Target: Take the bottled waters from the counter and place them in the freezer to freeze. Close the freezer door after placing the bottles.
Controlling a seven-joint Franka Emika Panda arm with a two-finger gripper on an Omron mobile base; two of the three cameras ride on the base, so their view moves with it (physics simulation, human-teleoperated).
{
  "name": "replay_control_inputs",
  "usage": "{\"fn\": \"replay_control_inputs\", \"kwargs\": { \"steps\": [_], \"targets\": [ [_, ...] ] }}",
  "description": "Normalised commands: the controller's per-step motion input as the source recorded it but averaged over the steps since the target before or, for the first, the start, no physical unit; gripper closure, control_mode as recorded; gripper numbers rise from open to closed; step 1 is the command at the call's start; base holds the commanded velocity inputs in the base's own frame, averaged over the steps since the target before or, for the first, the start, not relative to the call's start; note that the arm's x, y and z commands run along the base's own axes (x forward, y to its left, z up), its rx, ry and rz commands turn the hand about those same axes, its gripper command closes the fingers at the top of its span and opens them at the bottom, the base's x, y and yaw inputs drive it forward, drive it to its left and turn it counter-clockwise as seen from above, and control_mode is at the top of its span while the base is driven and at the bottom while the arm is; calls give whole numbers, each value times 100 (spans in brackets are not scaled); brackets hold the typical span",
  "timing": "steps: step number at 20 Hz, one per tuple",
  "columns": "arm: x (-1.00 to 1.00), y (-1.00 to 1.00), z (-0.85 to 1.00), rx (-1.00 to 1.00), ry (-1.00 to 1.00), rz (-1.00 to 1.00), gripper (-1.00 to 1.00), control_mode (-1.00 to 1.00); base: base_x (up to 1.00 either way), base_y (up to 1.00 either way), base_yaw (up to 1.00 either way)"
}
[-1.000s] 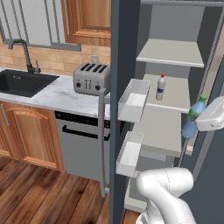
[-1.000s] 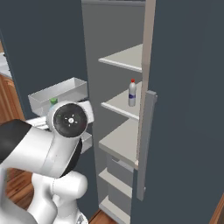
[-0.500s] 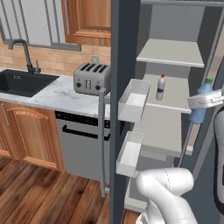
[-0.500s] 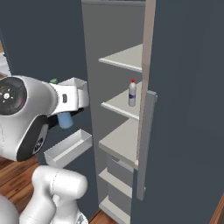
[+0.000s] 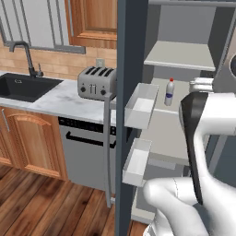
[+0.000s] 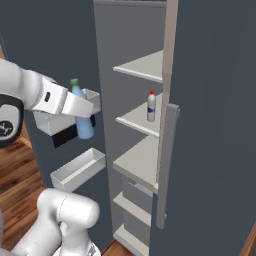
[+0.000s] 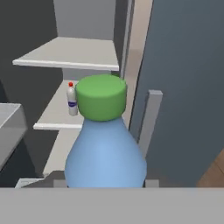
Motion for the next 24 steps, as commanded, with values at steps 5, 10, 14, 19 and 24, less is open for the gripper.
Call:
{"fn": "replay_control_inputs", "kwargs": {
  "steps": [5,10,14,19,24],
  "targets": [
    [29,0,18,1,2,-32,100,-100,0,0,0],
    [13,-2,0,7,-12,-2,100,-100,0,0,0],
    [16,-13,0,4,-1,0,100,-100,0,0,0],
    [51,-26,0,5,-3,3,100,-100,0,0,0],
    [60,-30,1,0,-1,9,100,-100,0,0,0]
  ]
}}
